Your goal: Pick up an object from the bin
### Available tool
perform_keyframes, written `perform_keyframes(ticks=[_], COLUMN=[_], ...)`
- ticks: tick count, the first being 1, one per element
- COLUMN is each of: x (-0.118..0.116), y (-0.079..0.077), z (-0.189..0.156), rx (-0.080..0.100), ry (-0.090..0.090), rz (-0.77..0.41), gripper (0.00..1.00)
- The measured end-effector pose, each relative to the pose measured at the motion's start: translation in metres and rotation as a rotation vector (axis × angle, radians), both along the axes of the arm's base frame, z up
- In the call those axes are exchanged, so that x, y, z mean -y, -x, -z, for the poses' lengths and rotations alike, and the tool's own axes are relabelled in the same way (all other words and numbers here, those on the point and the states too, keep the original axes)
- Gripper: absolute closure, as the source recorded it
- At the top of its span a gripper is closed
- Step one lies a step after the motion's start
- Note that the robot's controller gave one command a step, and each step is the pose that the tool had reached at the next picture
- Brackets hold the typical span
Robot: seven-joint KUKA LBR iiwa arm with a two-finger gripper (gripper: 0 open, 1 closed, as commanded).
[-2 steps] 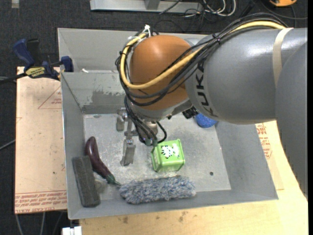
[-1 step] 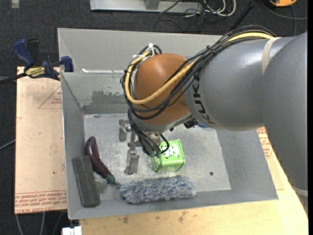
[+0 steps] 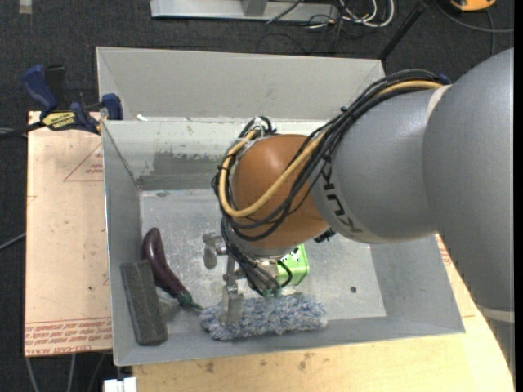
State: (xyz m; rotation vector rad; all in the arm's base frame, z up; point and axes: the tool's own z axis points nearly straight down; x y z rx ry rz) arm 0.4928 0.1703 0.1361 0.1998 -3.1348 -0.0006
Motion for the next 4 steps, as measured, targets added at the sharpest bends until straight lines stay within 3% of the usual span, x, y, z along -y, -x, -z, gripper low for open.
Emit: perform_keyframes(ticks=[1,2,3,4], x=[0.018,0.042,0.042,0.055], y=[0.006,0.006,0.006,0.007], z=[0.022,0.066,0.066,-0.081], rx=[-0.002,0.000,-0.001,0.003], ry=[-0.001,-0.002,-0.002,-0.001], rz=[-0.089,-0.007,-0.007,-0.042], gripper=[0.00,1.00,1.00,1.00])
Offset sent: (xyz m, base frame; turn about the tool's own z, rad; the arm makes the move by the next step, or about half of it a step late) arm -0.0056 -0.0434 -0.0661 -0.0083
